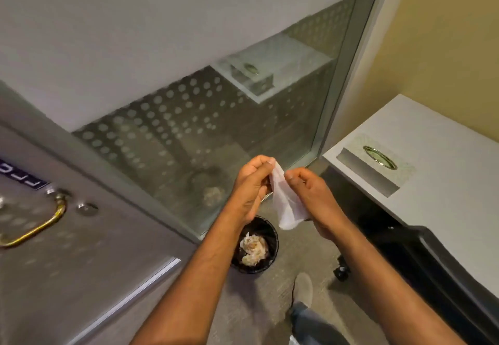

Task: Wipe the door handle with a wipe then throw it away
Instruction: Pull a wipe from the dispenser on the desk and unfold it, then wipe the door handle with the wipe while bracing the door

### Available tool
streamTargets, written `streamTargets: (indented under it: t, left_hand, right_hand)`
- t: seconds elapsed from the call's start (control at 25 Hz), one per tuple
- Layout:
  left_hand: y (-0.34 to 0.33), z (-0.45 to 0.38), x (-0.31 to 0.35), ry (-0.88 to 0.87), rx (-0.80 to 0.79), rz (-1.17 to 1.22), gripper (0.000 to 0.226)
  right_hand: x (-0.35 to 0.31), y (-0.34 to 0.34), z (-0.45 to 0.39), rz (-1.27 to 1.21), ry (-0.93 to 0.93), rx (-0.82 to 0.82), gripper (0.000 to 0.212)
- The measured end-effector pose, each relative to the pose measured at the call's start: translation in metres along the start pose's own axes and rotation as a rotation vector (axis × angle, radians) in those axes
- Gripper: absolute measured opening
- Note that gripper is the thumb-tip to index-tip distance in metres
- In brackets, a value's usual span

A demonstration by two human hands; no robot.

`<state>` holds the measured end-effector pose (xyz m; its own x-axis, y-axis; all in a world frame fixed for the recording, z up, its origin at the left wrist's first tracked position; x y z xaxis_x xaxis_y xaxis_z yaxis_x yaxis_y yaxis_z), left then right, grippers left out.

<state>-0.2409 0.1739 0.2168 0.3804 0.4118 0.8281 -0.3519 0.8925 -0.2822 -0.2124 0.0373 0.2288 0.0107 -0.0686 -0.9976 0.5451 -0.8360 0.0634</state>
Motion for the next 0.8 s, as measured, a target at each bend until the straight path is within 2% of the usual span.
streamTargets:
  t: [0.12, 0.2, 0.28, 0.36, 0.48, 0.6, 0.68, 0.8]
  left_hand:
    - [0.073, 0.080, -0.008, -0.101, 0.156, -0.052, 0.018]
    - [0.120, 0.132, -0.012, -0.184, 0.254, -0.108, 0.016]
    - [0.163, 0.184, -0.016, -0.209, 0.332, -0.124, 0.016]
    - [0.198, 0.224, -0.022, -0.205, 0.374, -0.128, 0.016]
    - [0.242, 0.265, -0.035, -0.207, 0.444, -0.089, 0.017]
    - [0.267, 0.285, -0.041, -0.214, 0.505, -0.076, 0.016]
    - [0.279, 0.294, -0.039, -0.222, 0.545, -0.061, 0.015]
    - [0.293, 0.301, -0.031, -0.255, 0.603, 0.000, 0.014]
  right_hand:
    - [-0.003, -0.093, 0.057, -0.029, -0.058, -0.319, 0.034]
    - [0.000, -0.141, 0.090, -0.047, -0.055, -0.442, 0.025]
    - [0.002, -0.176, 0.114, -0.074, -0.034, -0.442, 0.019]
    - [0.001, -0.200, 0.127, -0.085, 0.007, -0.358, 0.023]
    - [-0.003, -0.239, 0.139, -0.327, -0.005, -0.192, 0.022]
    - [-0.004, -0.271, 0.137, -0.560, -0.105, -0.137, 0.018]
    - [-0.003, -0.284, 0.132, -0.479, -0.157, -0.171, 0.017]
    - [-0.009, -0.294, 0.114, -0.071, -0.061, -0.382, 0.031]
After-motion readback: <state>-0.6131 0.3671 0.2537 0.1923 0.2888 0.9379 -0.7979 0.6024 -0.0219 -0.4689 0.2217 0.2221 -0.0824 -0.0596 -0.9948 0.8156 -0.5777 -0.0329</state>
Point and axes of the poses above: each hand's wrist, its own z-axis away from the middle knuckle, its own y-axis out of the back of the hand, x = y × z, the point moved 7 cm from there along -z, towards the middle knuckle, and after that the axes turned 15 degrees about y, right-handed, at the moved point
